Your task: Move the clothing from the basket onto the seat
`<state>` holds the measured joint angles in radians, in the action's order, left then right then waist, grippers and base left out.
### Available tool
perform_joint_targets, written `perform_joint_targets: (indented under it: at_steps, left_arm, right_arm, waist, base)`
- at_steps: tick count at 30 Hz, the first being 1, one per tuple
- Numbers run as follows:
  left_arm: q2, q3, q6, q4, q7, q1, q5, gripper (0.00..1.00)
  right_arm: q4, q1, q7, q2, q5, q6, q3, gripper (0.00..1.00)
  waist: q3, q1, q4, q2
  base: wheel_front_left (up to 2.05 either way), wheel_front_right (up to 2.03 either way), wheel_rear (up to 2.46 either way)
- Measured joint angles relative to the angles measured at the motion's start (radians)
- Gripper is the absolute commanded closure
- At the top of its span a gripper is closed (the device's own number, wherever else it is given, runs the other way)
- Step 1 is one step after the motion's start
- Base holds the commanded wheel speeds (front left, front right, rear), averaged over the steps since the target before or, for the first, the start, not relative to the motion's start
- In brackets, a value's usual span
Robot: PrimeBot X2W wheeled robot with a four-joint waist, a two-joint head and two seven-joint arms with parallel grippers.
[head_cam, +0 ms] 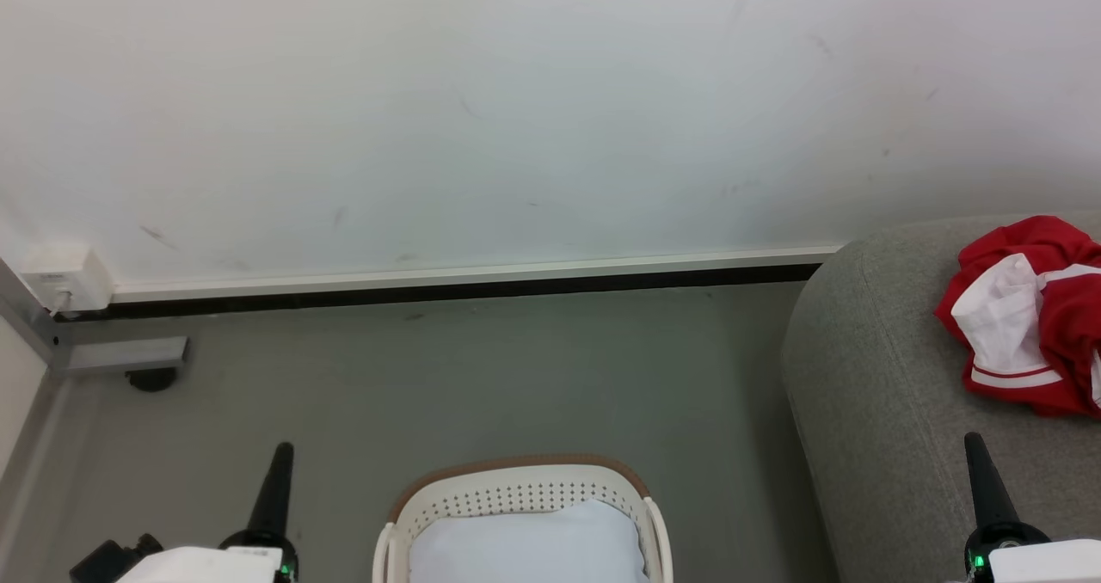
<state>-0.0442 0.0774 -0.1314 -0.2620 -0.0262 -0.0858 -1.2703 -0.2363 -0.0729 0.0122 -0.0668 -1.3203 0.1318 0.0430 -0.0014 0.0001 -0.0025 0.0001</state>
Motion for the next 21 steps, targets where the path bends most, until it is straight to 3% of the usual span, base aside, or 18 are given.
perform_joint_targets:
  at_steps: [21]
  left_arm:
    - [-0.001, 0.017, 0.000, 0.007, -0.044, -0.011, -0.174, 1.00]
  right_arm:
    - [-0.004, -0.013, 0.049, 0.004, -0.153, 0.000, 0.030, 1.00]
  waist:
    - [0.002, -0.0001, 0.001, 0.0000]
  base:
    - [0.00, 0.00, 0.00]
